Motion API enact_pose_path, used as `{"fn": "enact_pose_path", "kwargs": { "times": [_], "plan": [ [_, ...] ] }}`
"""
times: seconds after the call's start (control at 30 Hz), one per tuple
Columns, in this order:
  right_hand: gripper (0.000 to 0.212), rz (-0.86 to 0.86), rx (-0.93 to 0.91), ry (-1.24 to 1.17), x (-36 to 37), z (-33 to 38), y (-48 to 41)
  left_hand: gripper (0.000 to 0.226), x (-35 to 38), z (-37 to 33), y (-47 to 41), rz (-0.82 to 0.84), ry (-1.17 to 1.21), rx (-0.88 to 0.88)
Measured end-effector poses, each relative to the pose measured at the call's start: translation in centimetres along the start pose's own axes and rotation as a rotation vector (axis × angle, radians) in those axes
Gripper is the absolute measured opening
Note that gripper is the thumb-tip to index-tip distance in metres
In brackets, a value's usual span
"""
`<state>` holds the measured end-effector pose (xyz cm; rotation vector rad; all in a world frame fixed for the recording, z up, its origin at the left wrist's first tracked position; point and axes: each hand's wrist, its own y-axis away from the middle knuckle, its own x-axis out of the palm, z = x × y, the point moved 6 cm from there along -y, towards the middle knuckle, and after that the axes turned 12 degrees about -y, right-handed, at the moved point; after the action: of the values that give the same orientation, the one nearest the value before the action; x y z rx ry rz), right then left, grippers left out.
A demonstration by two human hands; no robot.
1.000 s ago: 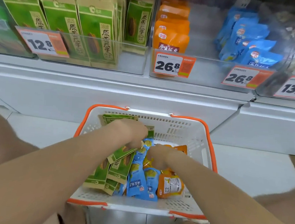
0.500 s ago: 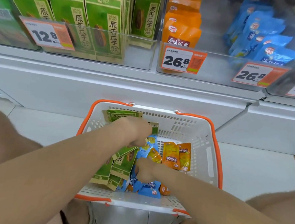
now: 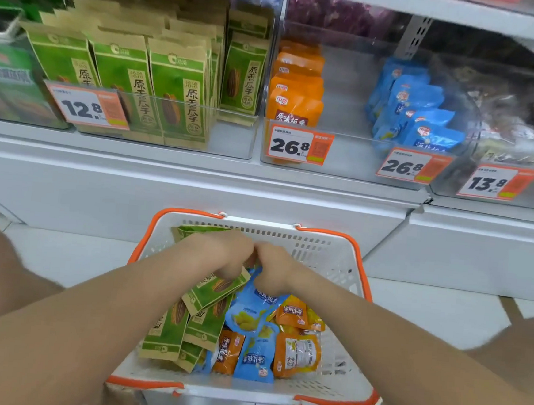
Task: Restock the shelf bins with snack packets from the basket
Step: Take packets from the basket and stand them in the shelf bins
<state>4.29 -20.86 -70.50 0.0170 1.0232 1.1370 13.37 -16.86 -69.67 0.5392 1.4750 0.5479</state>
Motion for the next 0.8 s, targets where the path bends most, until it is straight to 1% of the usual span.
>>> {"fn": "enact_pose_path", "kwargs": {
  "times": [0.1,0.2,0.23,0.3,0.37,0.5,0.57,0.63,0.67,0.73,0.8],
  "plan": [
    [0.033,-0.109,-0.080,0.024,-4.6,2.3,1.6,0.036,-1.6,0.2,0.6,-0.069,0.292,-0.006],
    [0.033,-0.209,-0.165,0.107,-8.6,4.7,3.7,0.019,-4.2,0.3,1.9,-0.280,0.681,0.054],
    [0.036,-0.243,-0.185,0.130,-9.9,5.4,4.5,0.018,-5.2,0.2,2.4,-0.340,0.793,0.092],
    [0.040,-0.313,-0.236,0.142,-12.5,6.2,5.6,0.023,-6.8,-0.3,3.4,-0.412,0.966,0.168],
    [0.040,-0.377,-0.275,0.140,-15.3,6.7,6.4,0.027,-8.3,-0.7,3.7,-0.484,1.077,0.208],
    [0.018,-0.541,-0.381,0.152,-20.7,8.0,8.7,0.023,-12.5,-1.5,4.9,-0.704,1.129,0.210],
    [0.016,-0.700,-0.415,0.123,-23.4,8.4,10.5,0.024,-15.1,-2.3,5.8,-0.809,1.136,0.223],
    [0.020,-0.895,-0.424,0.008,-26.0,8.0,12.2,0.023,-17.9,-2.9,6.3,-0.920,1.162,0.193],
    [0.022,-0.996,-0.442,-0.067,-27.2,7.7,13.1,0.020,-19.4,-3.0,6.5,-1.005,1.167,0.161],
    [0.024,-1.179,-0.467,-0.218,-29.5,6.3,14.4,0.015,-22.4,-2.8,6.8,-1.229,1.095,0.043],
    [0.027,-1.283,-0.389,-0.303,-31.2,4.3,15.0,0.015,-24.8,-2.6,6.9,-1.400,0.987,-0.093]
  ]
}}
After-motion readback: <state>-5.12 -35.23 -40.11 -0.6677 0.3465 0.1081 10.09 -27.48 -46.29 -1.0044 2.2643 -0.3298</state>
